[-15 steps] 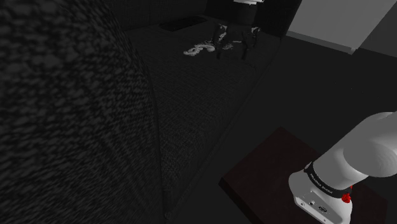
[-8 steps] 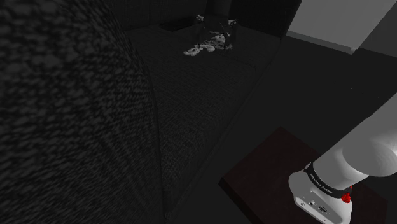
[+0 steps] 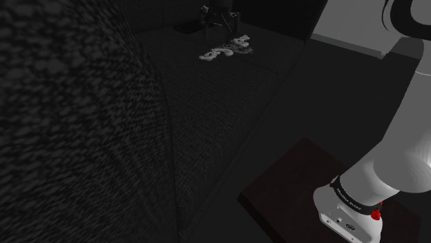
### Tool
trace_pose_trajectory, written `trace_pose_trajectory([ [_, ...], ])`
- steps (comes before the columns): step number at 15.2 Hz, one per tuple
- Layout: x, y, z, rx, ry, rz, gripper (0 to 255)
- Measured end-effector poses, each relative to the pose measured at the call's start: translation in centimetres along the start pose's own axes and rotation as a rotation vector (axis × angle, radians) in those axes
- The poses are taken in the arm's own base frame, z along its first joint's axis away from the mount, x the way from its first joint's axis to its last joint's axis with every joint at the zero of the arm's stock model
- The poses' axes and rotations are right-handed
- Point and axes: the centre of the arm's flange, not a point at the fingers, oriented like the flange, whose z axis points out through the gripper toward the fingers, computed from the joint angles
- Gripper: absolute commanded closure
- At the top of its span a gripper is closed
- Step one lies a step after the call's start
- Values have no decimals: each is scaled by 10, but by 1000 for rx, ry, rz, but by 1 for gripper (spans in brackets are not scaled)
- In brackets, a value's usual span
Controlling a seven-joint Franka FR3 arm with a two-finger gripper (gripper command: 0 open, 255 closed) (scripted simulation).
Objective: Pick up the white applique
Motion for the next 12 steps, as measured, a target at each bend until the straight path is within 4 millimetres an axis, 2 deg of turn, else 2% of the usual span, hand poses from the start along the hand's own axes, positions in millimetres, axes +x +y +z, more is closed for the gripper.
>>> trace_pose_trajectory([
  [2, 8, -8, 5, -1, 3, 29, 0],
  [8, 8, -10, 35, -1, 4, 39, 0],
  [9, 9, -11, 37, -1, 4, 39, 255],
  [12, 9, -11, 38, 0, 4, 38, 255],
])
